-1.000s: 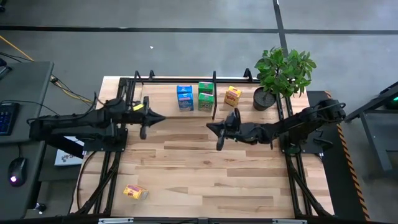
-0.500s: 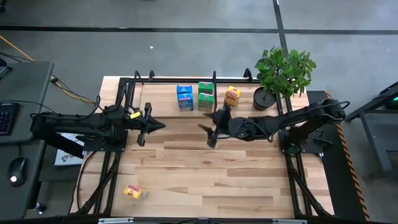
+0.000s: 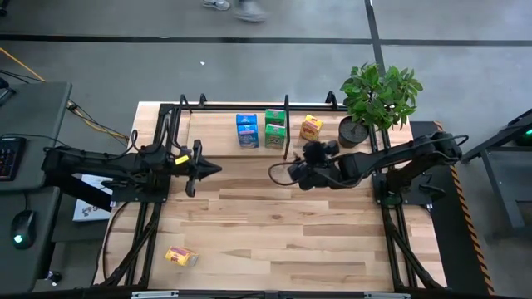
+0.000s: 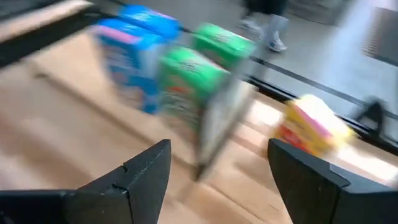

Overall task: Stack cereal on shelf
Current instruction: Put the top yellow cereal box on the shelf

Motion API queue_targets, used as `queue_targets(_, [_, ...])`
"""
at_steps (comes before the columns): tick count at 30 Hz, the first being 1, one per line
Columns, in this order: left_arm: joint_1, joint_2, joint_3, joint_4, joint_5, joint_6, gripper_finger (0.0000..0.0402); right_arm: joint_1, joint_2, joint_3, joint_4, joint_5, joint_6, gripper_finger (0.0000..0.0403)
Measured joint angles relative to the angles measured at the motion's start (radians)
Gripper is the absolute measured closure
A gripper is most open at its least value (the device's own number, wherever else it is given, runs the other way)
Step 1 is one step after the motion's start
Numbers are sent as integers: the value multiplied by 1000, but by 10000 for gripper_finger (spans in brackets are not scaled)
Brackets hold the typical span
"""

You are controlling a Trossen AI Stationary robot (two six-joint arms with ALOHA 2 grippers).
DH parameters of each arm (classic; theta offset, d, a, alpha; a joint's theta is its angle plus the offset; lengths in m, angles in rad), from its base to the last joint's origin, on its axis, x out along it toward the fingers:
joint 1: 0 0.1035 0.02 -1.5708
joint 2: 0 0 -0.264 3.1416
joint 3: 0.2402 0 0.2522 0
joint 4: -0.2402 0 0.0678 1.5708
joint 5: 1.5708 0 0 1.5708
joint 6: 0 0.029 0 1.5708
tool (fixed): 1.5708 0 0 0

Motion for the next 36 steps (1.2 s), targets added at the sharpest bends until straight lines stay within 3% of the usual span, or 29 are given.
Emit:
queue_targets(3, [-10, 0, 0, 0, 0, 0, 401, 0, 22, 0, -170, 66, 187, 142])
queue_targets(7, [-11, 0, 0, -1, 0, 0, 401, -1, 86, -1, -320, 48, 337, 142])
queue_targets(15, [-10, 0, 0, -2, 0, -3, 401, -42, 144, -64, -394, -21, 359, 143])
queue_targets(20, [-10, 1, -1, -9, 0, -3, 401, -89, 14, -299, -127, -118, 264, 146])
queue_targets(26, [-10, 0, -1, 1, -34, 16, 401, -164, -159, -507, 361, -10, -48, 146])
queue_targets(30, [-10, 0, -1, 15, -75, 16, 400, -278, -199, -579, 595, -87, -214, 146])
queue_targets(36, [-10, 0, -1, 34, -78, 14, 399, -448, -194, -590, 735, -203, -349, 147])
